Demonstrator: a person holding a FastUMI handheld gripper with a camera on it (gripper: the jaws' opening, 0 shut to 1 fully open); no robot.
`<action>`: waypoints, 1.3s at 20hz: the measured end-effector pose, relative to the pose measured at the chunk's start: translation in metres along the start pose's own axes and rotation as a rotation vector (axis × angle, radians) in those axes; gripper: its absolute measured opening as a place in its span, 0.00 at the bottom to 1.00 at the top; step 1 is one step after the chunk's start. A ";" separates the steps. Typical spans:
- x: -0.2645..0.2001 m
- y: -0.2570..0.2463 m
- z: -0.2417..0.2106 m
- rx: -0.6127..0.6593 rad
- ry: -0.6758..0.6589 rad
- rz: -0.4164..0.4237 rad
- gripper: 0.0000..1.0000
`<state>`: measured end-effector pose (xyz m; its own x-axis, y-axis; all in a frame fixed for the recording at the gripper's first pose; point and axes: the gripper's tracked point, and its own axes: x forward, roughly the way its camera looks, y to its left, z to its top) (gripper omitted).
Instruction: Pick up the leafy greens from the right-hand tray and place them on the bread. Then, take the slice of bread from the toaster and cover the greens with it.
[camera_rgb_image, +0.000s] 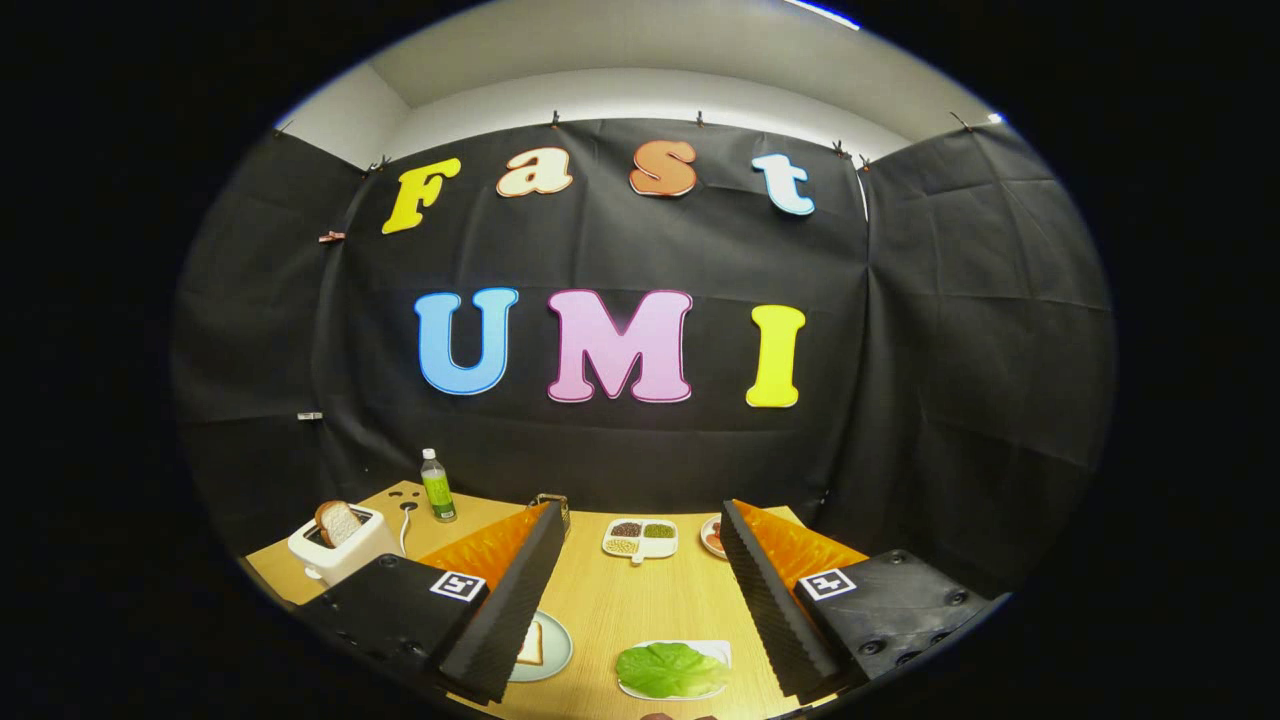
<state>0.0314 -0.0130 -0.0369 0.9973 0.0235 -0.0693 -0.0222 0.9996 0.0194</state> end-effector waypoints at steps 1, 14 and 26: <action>0.003 0.000 -0.002 -0.002 0.004 0.001 0.97; 0.025 -0.011 -0.033 0.005 0.085 0.011 0.97; 0.034 -0.023 -0.135 0.033 0.345 0.058 0.98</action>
<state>0.0560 -0.0331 -0.1746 0.9119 0.0901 -0.4003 -0.0700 0.9954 0.0648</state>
